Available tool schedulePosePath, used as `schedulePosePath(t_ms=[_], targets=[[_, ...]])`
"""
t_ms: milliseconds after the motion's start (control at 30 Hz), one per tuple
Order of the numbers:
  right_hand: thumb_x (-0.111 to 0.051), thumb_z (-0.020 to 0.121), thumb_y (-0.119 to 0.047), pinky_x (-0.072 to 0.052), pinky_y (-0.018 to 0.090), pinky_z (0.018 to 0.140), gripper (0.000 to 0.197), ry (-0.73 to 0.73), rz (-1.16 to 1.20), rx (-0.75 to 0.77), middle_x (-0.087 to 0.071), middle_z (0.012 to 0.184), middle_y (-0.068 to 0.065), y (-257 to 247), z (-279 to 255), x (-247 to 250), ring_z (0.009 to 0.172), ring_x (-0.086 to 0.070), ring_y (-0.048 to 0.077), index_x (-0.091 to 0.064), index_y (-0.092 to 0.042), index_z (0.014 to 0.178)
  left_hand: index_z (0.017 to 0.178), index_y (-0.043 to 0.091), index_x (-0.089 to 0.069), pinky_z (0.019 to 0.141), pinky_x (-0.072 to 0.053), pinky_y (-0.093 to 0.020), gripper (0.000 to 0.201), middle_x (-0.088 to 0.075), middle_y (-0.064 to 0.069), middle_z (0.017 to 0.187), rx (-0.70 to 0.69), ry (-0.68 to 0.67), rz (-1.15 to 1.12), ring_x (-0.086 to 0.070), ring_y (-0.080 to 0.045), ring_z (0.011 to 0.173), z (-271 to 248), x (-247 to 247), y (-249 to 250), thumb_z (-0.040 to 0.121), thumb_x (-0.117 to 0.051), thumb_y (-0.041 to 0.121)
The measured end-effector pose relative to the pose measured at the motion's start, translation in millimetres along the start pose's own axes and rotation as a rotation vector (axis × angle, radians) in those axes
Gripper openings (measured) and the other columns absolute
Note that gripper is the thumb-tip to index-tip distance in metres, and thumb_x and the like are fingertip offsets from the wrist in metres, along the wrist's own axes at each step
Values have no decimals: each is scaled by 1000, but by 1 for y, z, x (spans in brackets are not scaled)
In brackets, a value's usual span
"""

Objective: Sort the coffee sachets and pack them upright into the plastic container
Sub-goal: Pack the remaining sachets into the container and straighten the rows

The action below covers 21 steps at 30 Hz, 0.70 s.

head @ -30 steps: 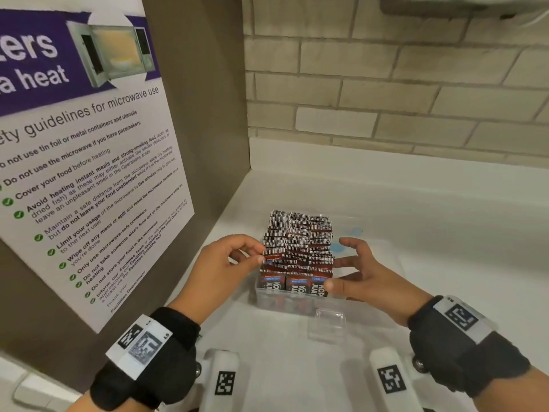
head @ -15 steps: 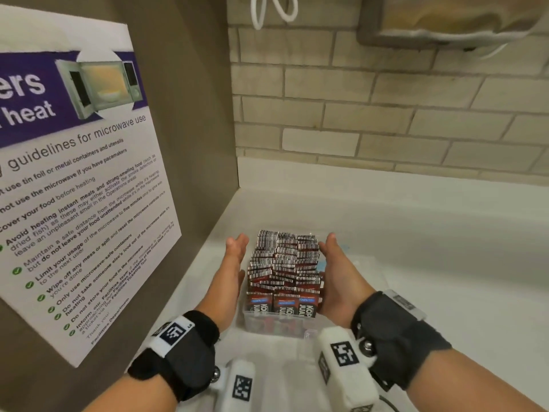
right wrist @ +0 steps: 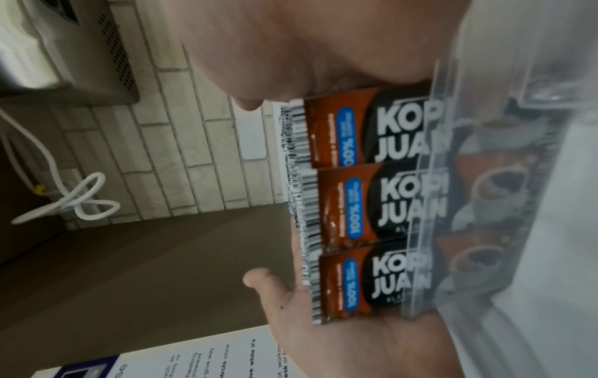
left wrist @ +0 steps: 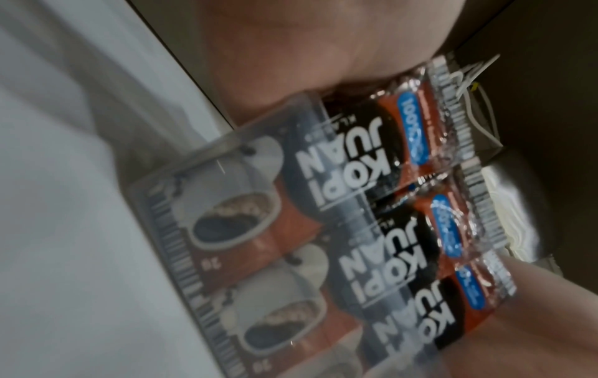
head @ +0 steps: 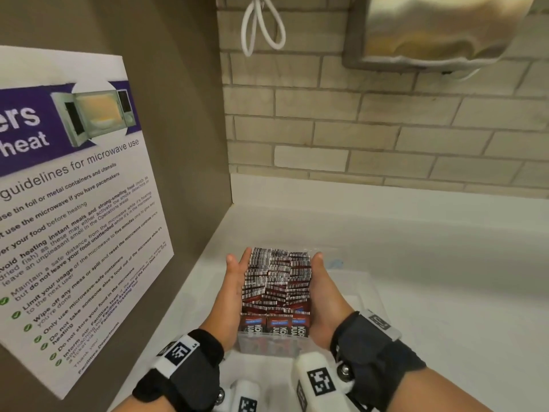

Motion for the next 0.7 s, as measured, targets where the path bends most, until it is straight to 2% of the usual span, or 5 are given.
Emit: schedulePosePath(t_ms=[133,233,400,533,700], targets=[[-18,90,-64,-40,39,98,61,79,-139,82,-62,121,7,-13,-29,-3,112,-58,30,-52,-27,126,143,43,-28,100,-38,-29,67,-48,27,126,-50,35,97,-51,6,107,-7,6,2,83,-17,71],[-27,84,-64,-14,39,115,64,215,-312,350,-30,152,-8,-23,-53,19,141,-24,16,-32,-36,142,145,42,-25,116,-15,-30,76,-25,24,150,-84,48,114,-27,6,134,-18,22,0,79,-27,79],[-56,91,-23,-27,25,104,28,522,-434,655,-54,128,-13,-23,-91,75,126,-42,1,-55,-40,115,132,47,-29,103,-24,-19,108,-36,40,124,-103,-28,219,-29,30,109,-37,44,-24,39,-83,60],[-55,90,0,-27,23,101,47,551,-456,472,-50,137,5,4,-99,102,129,-42,12,-51,-21,132,138,51,-14,117,-20,-32,115,-28,42,138,-114,-133,408,-24,14,132,-45,51,-47,49,-85,61],[-57,87,4,-35,21,95,45,541,-467,413,-60,125,5,27,-86,108,110,-54,14,-55,-10,129,149,23,-20,111,-36,-39,106,-57,8,134,-127,-137,350,-52,-12,126,-40,42,-48,65,-83,38]])
Point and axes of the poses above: each hand's wrist, its own z-axis towards the middle knuckle, its own x-axis out of the back of the hand, y = z × x, the point moved 1 cm from there along z, towards the middle knuckle
